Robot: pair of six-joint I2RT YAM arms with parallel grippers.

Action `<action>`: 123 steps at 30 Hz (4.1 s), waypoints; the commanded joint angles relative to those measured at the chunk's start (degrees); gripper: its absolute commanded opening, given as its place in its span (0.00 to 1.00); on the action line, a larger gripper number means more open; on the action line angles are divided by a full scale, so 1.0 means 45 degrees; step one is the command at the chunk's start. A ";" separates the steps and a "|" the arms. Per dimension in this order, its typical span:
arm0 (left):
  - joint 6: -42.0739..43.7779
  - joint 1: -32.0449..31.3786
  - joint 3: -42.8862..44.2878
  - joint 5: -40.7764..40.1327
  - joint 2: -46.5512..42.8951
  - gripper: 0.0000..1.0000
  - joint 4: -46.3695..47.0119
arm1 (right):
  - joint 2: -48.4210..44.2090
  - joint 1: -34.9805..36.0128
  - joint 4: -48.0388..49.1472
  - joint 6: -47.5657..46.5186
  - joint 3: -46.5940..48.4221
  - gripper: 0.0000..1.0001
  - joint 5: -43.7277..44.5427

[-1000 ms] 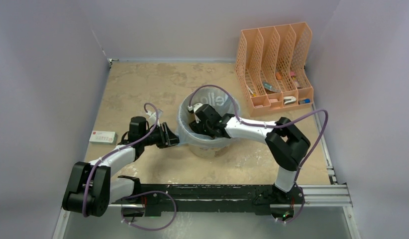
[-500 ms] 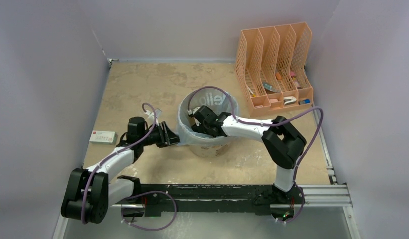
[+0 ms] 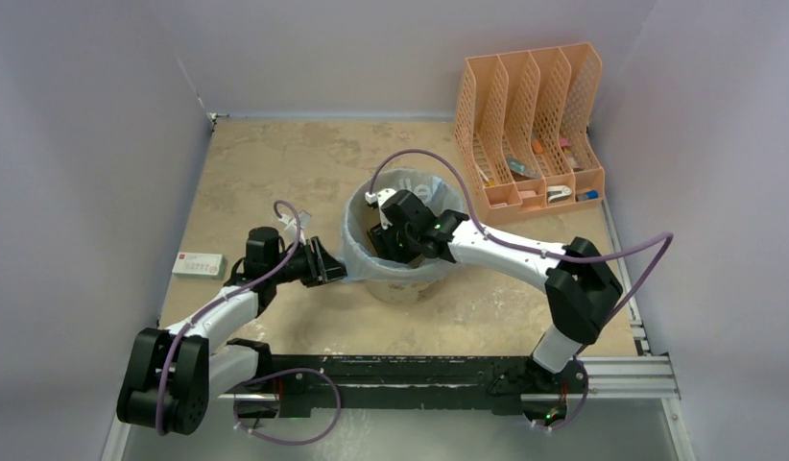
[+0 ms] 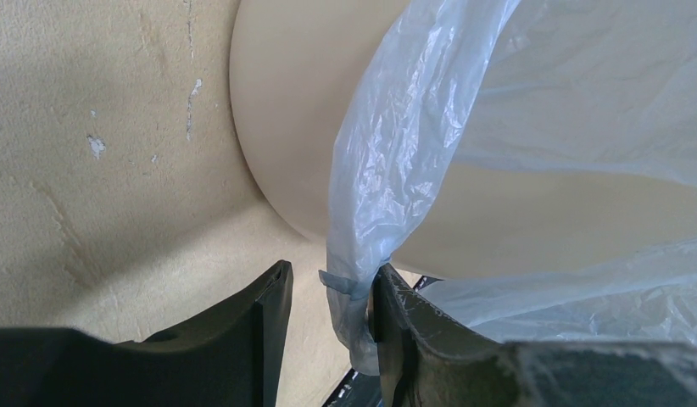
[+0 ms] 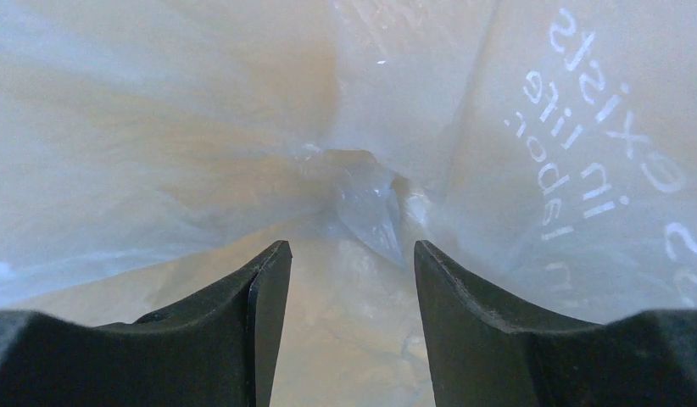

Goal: Put the trash bags into the trash bin

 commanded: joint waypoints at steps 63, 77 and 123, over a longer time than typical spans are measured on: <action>0.0420 0.0074 0.0177 -0.0459 0.1181 0.40 0.0509 | 0.0796 0.0570 0.0511 0.0944 0.0380 0.54 -0.1305; 0.0498 0.0074 0.0441 -0.0575 0.0703 0.41 -0.0018 | 0.1940 0.0565 0.1145 0.0909 0.0265 0.53 -0.0929; 0.3107 0.0074 0.7014 -0.3823 -0.5221 0.88 -0.8328 | -0.7076 -0.7438 0.6269 0.5432 -0.7569 0.87 -0.2084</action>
